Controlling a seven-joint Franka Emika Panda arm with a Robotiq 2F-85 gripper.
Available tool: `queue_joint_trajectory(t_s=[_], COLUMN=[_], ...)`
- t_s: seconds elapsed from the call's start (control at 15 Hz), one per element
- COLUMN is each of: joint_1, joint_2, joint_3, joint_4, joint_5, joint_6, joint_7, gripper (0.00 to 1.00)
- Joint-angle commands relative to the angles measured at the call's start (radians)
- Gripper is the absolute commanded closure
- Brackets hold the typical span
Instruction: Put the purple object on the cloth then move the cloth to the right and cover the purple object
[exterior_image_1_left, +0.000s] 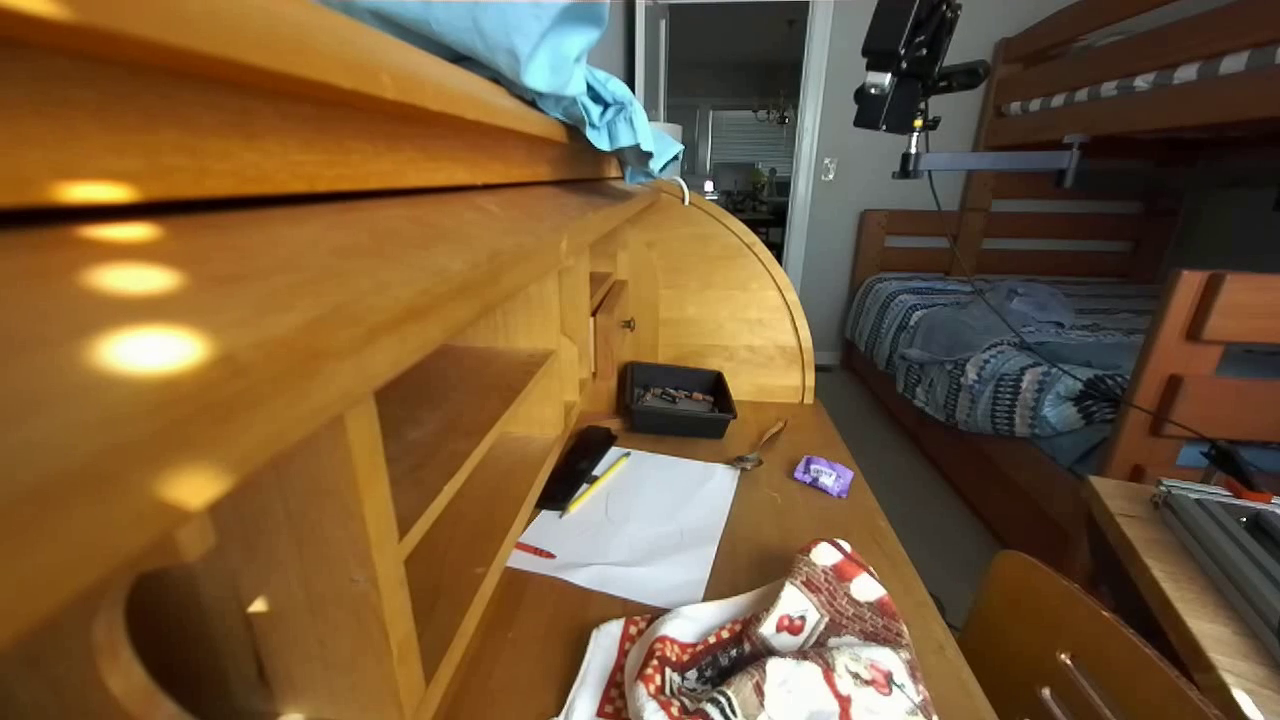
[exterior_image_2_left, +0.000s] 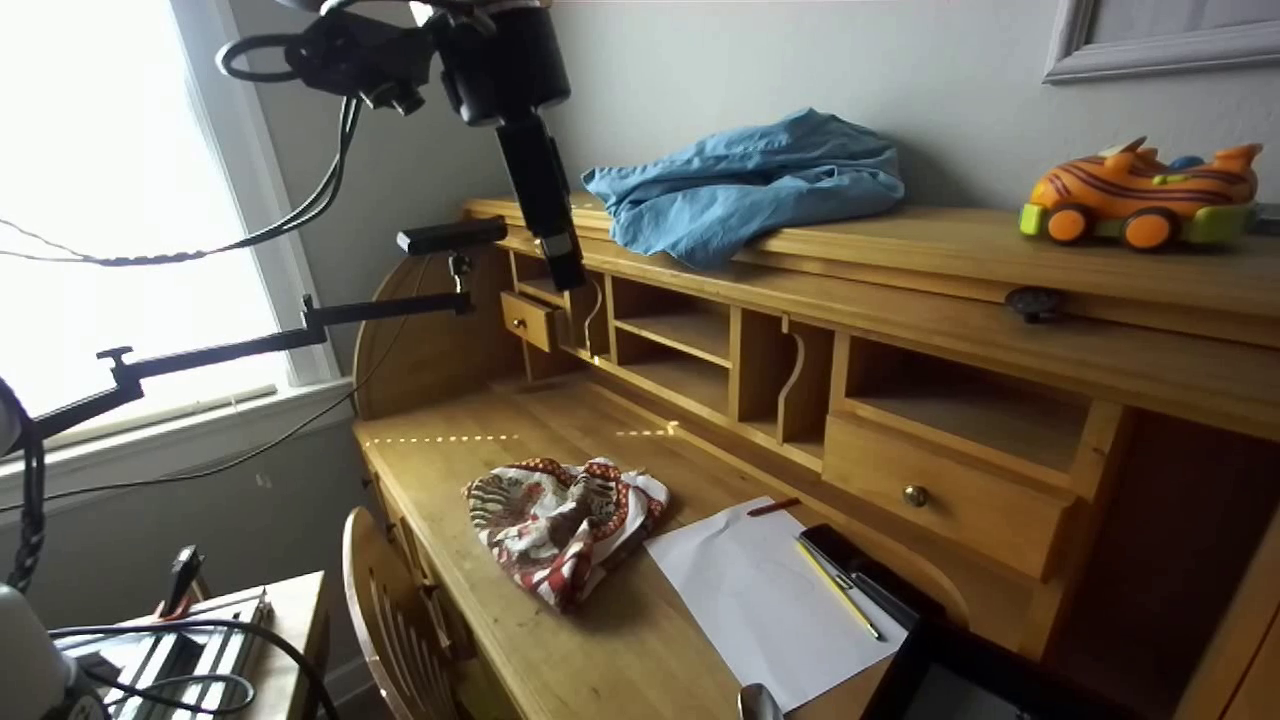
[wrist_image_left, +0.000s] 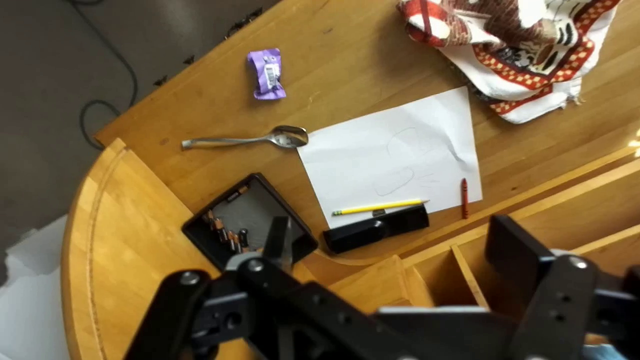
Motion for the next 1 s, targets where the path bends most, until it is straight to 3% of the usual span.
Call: queue_joint_trajectory(t_s=[0.0,0.2,0.4,0.73,0.8,0.93], joint_1=[-0.041,-0.055,-0.039,-0.010,-0.004,-0.023], joint_2=[0.066,0.107,0.119,0.130,0.143,0.142], joint_3=[0.003,-0.005,-0.038,-0.084,-0.093,-0.071], joint_4=[0.015,0.007,-0.039,-0.140,-0.143,-0.121], joint_5=[-0.014,-0.005,-0.001,0.033,0.060,0.014], joint_6=[-0.075,-0.117,-0.012,0.277,0.291,0.243], joint_7=[0.125,0.200,0.118,-0.071,-0.088,-0.033], gripper=[0.00,0.00,0.00,0.00,0.00,0.00])
